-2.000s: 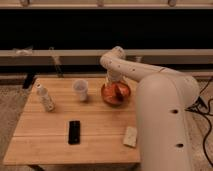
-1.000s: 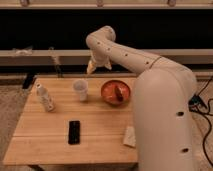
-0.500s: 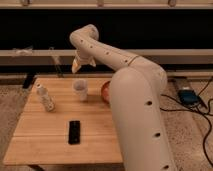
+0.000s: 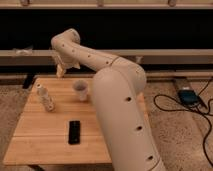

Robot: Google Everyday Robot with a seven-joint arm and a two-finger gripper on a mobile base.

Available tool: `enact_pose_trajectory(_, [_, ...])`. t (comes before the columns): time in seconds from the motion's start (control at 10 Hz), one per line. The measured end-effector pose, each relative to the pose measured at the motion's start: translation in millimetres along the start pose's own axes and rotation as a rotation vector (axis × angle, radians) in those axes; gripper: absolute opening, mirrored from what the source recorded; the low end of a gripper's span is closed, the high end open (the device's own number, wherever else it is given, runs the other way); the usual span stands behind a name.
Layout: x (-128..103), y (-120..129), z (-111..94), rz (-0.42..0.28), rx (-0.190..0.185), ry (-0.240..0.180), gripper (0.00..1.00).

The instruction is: Knock the bottle over

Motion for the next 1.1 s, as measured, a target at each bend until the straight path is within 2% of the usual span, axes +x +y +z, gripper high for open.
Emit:
enact_pose_trajectory(0.3, [17.0, -46.3, 15.0, -0.103, 0.015, -0.01, 0.8])
enact_pose_trajectory(0.5, [28.2, -50.2, 21.4, -0.123, 0.007, -0.009, 0.8])
enact_pose_trajectory(0.7, [47.8, -68.8, 30.7, -0.14, 0.024, -0.003, 0.8])
enact_pose_trajectory(1.1, [51.9, -80.0, 36.8, -0.162, 0.031, -0.003, 0.8])
